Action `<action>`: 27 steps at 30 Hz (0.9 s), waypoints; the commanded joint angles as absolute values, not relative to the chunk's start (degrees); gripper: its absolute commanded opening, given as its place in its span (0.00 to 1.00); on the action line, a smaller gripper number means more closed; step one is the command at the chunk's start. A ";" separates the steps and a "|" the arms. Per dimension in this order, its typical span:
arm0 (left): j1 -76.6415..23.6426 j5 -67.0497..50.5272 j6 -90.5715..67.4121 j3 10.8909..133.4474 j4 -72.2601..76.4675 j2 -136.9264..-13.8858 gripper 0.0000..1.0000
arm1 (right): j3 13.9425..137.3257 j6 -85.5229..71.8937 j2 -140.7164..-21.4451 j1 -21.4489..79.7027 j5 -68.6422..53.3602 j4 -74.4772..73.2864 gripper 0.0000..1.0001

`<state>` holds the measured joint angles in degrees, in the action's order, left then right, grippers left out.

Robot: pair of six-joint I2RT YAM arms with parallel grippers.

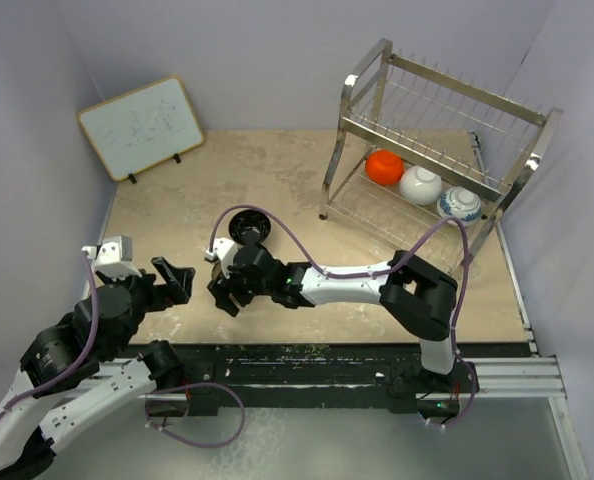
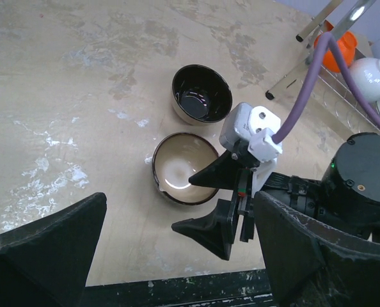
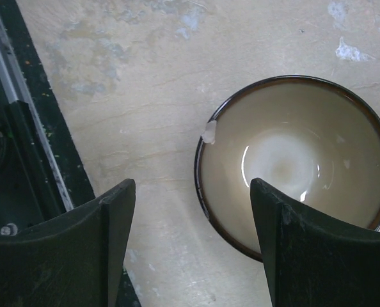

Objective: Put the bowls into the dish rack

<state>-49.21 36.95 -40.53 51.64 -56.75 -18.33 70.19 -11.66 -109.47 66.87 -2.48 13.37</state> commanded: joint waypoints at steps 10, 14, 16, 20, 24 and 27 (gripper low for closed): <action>-49.48 38.00 -41.30 52.33 -56.25 -17.75 0.99 | 74.68 -5.23 -111.82 66.26 1.40 9.57 0.73; -49.42 38.01 -41.29 52.29 -56.25 -17.80 0.99 | 73.88 -4.48 -110.07 66.21 0.98 10.01 0.73; -49.43 38.06 -41.23 52.26 -56.18 -17.88 0.99 | 71.76 -5.10 -107.45 66.22 0.09 12.69 0.74; -49.45 37.91 -41.09 52.27 -56.16 -18.33 0.99 | 68.81 -6.35 -102.67 66.10 4.18 16.30 0.76; -49.48 37.84 -41.13 52.26 -56.16 -18.53 0.99 | 69.21 -7.90 -100.86 65.22 10.53 15.59 0.78; -49.43 37.80 -41.12 52.29 -56.16 -18.50 0.99 | 70.59 -10.96 -101.51 63.01 15.94 13.13 0.78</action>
